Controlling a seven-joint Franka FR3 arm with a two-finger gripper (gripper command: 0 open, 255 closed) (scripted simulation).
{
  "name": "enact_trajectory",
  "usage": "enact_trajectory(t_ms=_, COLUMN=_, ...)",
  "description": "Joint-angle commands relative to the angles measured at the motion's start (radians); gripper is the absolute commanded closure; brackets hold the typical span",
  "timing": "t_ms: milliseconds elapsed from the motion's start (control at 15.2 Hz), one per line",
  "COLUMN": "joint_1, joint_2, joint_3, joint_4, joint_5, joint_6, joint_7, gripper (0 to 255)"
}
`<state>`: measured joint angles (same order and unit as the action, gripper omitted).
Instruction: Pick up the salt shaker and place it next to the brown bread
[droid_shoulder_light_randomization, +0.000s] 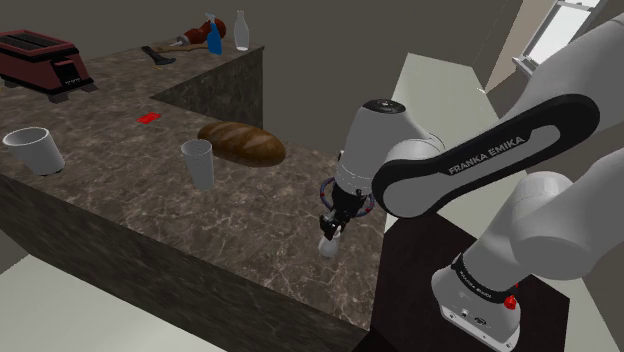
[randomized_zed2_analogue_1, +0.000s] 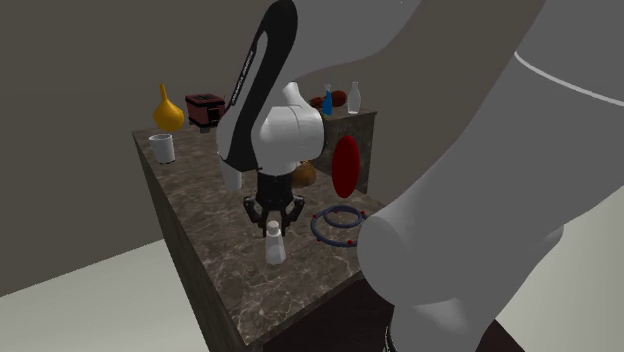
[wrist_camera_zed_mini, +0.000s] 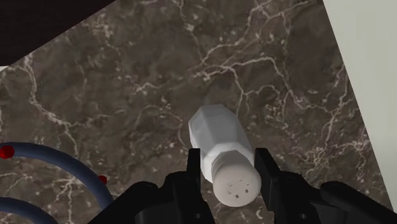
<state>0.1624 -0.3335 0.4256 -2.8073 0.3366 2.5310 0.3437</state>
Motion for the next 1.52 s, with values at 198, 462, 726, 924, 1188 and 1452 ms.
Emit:
enact_trajectory(t_ms=198, joint_1=0.004, joint_2=-0.074, joint_3=-0.016, joint_4=0.022, joint_5=-0.002, joint_6=-0.097, joint_7=0.000, gripper=255)
enact_trajectory(t_ms=462, joint_1=0.006, joint_2=-0.126, joint_3=-0.029, joint_4=0.045, joint_5=-0.008, joint_6=-0.171, joint_7=0.003, gripper=255)
enact_trajectory(t_ms=726, joint_1=0.006, joint_2=-0.171, joint_3=-0.042, joint_4=0.071, joint_5=-0.015, joint_6=-0.242, joint_7=0.006, gripper=255)
enact_trajectory(t_ms=924, joint_1=0.005, joint_2=-0.200, joint_3=-0.052, joint_4=0.094, joint_5=-0.022, joint_6=-0.294, joint_7=0.009, gripper=255)
enact_trajectory(t_ms=1188, joint_1=0.004, joint_2=-0.234, joint_3=-0.064, joint_4=0.127, joint_5=-0.031, joint_6=-0.360, joint_7=0.013, gripper=255)
enact_trajectory(t_ms=1452, joint_1=0.002, joint_2=-0.261, joint_3=-0.076, joint_4=0.164, joint_5=-0.040, joint_6=-0.424, joint_7=0.017, gripper=255)
